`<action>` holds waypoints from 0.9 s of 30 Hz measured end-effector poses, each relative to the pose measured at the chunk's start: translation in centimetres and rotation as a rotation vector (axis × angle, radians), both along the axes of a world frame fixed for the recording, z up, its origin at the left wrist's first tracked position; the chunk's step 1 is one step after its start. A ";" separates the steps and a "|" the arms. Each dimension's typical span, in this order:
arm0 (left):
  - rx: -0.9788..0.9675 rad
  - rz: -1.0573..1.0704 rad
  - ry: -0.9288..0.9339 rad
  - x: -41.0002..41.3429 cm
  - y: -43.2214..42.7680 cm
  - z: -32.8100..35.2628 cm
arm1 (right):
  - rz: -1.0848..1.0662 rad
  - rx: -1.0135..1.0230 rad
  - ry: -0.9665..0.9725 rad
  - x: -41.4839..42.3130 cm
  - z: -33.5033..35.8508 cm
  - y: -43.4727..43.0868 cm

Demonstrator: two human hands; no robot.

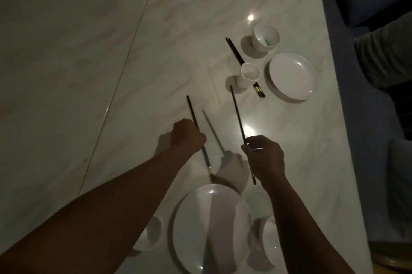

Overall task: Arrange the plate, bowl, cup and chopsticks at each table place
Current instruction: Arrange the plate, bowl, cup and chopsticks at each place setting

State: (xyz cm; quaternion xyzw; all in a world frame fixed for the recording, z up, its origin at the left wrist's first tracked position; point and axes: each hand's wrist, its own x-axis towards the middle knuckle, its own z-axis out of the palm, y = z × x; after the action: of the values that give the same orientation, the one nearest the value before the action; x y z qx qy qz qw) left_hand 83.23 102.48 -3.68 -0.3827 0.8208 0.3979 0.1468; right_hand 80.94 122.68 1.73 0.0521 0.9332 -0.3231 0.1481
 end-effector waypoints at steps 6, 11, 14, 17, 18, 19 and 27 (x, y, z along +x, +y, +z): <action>0.001 0.048 -0.035 -0.5 0.0 0.7 | -0.142 -0.171 0.027 1.3 1.8 3.5; 0.004 0.129 0.154 0.2 -0.7 2.6 | -0.126 -0.224 0.017 3.3 2.2 4.6; 0.007 0.089 0.278 1.8 -0.3 4.7 | -0.091 -0.239 -0.039 5.0 1.9 4.6; -0.016 0.006 0.281 4.8 1.6 6.9 | 0.011 -0.222 -0.083 7.0 1.7 4.3; -0.022 -0.025 0.263 6.0 2.3 7.2 | 0.053 -0.206 -0.098 7.8 1.6 4.2; -0.033 -0.054 0.240 7.3 3.2 7.5 | 0.092 -0.182 -0.111 8.6 1.6 4.1; -0.078 -0.146 0.074 16.9 9.9 5.8 | 0.275 -0.031 -0.200 16.3 -0.7 5.4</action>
State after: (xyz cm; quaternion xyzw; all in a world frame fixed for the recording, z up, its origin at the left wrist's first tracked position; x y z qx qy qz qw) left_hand 100.16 112.35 2.16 -0.3125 0.8661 0.3678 0.1300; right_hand 97.22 128.09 1.03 -0.0466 0.9071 -0.3072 0.2838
